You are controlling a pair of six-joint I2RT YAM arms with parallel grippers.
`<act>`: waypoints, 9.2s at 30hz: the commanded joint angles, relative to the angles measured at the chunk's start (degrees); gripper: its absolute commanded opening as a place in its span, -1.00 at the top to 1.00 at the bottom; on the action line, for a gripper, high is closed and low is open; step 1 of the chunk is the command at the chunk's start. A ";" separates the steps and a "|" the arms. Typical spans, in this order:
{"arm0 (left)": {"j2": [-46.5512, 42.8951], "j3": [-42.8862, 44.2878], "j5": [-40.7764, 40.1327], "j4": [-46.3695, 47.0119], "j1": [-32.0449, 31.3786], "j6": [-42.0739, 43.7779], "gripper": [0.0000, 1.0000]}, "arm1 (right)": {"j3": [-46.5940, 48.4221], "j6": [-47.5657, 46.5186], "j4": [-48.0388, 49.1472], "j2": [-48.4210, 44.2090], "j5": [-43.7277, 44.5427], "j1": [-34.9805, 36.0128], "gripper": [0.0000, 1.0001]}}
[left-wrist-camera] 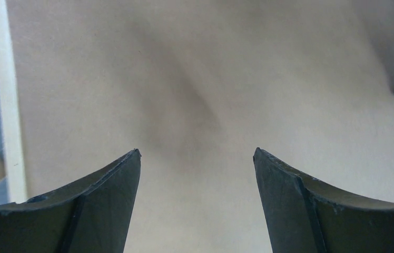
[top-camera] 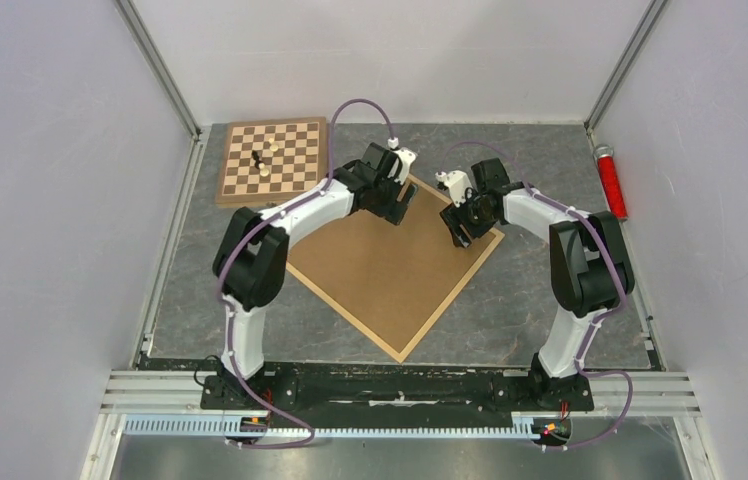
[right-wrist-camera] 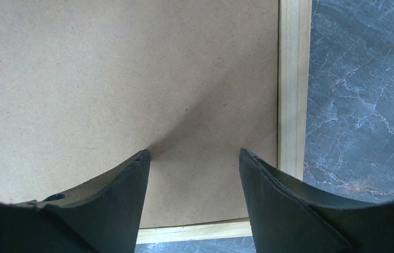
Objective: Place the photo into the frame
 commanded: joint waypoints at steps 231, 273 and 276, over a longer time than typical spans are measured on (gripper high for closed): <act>-14.85 -14.11 9.60 -3.60 10.80 8.66 -0.85 | -20.15 16.93 13.72 -15.06 -16.12 2.28 -0.25; -11.06 -17.01 10.73 -0.69 8.24 7.93 -0.84 | -15.53 21.41 14.88 -16.12 -32.82 -1.82 -0.18; -10.69 -15.65 11.57 -0.89 8.20 7.57 -0.85 | -15.75 18.80 13.97 -17.69 -27.13 -1.90 -0.18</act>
